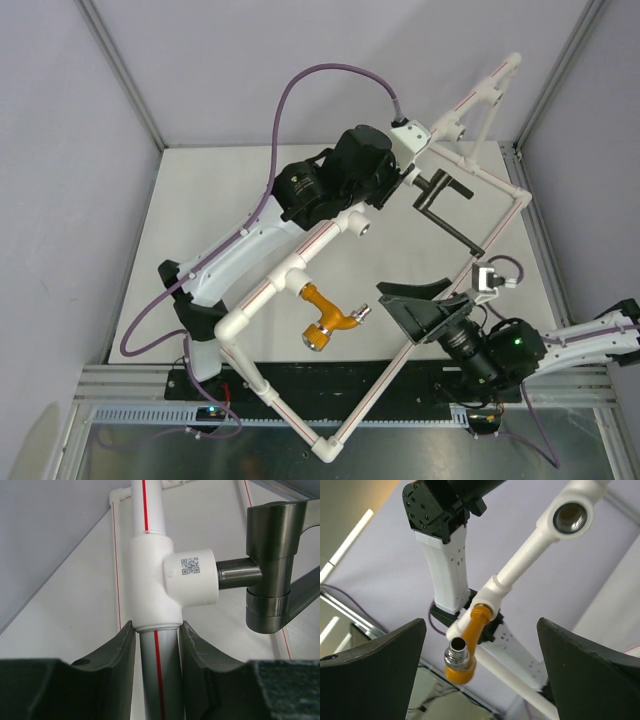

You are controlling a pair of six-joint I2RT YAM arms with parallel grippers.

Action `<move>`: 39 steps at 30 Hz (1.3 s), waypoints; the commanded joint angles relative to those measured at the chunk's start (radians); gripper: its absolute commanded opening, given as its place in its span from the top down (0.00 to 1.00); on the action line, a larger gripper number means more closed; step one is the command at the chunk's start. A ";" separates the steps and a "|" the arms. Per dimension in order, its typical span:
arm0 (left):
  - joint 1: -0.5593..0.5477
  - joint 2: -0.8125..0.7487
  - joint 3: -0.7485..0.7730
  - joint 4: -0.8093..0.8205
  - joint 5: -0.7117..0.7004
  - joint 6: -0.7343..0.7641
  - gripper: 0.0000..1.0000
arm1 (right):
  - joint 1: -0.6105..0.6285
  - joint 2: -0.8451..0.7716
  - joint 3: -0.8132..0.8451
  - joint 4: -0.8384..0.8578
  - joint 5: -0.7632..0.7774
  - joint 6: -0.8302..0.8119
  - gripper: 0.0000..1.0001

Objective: Install the water faucets
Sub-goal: Screw the water faucet onto the adaptor.

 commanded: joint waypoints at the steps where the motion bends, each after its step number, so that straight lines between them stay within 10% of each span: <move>1: 0.043 0.184 -0.116 -0.311 -0.060 0.054 0.93 | 0.006 -0.135 0.018 -0.357 -0.056 -0.315 0.01; 13: 0.042 0.179 -0.137 -0.309 -0.060 0.056 0.92 | -0.008 -0.158 0.283 -1.087 -0.093 -0.796 0.01; 26: 0.044 0.180 -0.154 -0.309 -0.068 0.066 0.91 | 0.058 0.041 0.336 -0.834 -0.086 -1.771 0.01; 39: 0.043 0.185 -0.149 -0.309 -0.055 0.065 0.91 | 0.087 0.200 0.507 -0.851 -0.182 -1.984 0.01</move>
